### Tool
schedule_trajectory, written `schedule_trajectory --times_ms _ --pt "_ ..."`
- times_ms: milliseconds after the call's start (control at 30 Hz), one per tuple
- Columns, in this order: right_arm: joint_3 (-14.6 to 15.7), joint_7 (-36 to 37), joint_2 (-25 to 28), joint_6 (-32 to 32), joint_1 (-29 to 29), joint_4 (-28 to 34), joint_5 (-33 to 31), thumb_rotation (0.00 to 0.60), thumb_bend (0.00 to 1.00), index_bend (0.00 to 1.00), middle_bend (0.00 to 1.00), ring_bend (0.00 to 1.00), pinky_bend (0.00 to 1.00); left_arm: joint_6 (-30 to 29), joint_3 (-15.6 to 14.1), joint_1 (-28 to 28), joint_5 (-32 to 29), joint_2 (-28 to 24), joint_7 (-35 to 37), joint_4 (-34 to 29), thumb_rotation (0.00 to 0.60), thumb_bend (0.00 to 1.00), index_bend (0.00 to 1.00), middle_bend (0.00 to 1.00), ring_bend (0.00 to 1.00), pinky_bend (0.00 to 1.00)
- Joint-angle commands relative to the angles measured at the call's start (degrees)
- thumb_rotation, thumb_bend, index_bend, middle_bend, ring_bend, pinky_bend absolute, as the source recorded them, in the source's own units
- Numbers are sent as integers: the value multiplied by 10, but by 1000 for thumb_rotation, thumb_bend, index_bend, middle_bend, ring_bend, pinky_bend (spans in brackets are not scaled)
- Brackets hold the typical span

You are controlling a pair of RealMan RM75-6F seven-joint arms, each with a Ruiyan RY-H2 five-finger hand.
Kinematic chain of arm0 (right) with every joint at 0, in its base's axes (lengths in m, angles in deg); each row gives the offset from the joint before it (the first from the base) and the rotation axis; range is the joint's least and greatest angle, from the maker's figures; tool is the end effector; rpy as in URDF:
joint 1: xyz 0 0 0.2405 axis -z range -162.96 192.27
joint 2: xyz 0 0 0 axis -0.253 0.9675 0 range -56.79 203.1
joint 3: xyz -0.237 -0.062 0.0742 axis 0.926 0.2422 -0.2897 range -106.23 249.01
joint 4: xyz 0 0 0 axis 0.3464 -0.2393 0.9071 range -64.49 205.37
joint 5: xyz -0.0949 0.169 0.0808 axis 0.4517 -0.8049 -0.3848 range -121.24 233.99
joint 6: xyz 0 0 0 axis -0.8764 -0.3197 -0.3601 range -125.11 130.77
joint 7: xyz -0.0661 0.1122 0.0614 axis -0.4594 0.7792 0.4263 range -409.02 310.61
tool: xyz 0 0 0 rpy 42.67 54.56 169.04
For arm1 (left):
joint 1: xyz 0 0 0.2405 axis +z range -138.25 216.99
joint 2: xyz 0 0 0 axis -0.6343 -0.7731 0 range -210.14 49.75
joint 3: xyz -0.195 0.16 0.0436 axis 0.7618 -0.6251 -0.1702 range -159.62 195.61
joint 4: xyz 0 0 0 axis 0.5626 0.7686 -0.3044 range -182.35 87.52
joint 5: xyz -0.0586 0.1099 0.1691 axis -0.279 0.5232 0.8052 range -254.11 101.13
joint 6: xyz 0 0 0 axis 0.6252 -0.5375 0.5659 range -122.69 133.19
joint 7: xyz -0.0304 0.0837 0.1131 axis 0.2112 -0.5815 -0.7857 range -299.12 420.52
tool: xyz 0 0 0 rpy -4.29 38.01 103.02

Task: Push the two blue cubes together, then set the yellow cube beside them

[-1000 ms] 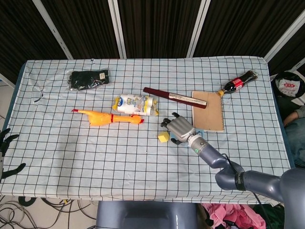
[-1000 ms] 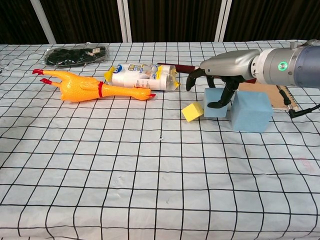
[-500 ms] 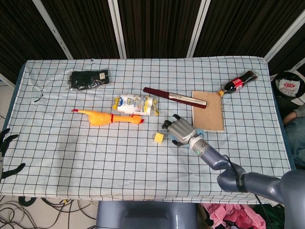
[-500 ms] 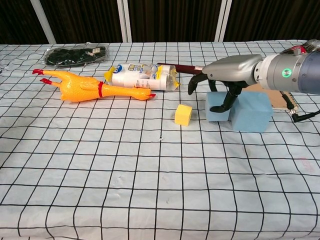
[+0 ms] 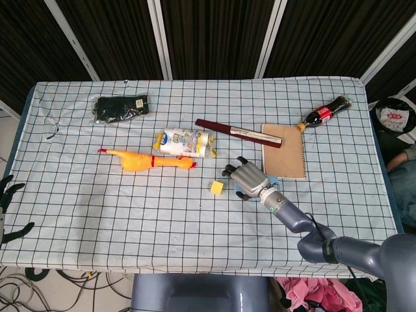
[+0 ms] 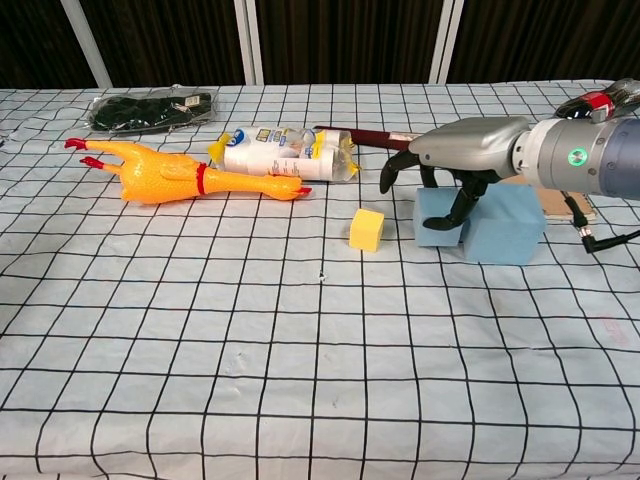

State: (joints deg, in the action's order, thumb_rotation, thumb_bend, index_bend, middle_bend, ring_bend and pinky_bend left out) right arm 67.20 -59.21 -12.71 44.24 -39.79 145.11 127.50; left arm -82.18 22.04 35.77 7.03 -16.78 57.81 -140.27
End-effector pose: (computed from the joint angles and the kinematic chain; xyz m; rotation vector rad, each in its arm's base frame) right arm -0.1357 -0.3819 -0.0232 2.1839 -0.7545 0.7533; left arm -0.3156 0.1780 0.1729 -1.3182 -0.8479 -0.8678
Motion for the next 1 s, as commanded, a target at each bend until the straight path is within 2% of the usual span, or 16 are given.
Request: schedule_trajectory --times_ms 33,533,1000 --pt "0 6 1 -4 1 -1 1 600 365 239 169 535 91 0 0 0 0 0 0 0 600 41 208 71 0 0" --pt "-8 29 8 -26 6 1 -13 600 360 239 169 535 91 -1 1 0 -1 1 -3 0 600 41 208 71 0 0" --pt "-9 39 0 -18 12 -17 3 600 360 240 169 534 92 -2 1 1 -2 2 -6 0 600 41 207 71 0 0"
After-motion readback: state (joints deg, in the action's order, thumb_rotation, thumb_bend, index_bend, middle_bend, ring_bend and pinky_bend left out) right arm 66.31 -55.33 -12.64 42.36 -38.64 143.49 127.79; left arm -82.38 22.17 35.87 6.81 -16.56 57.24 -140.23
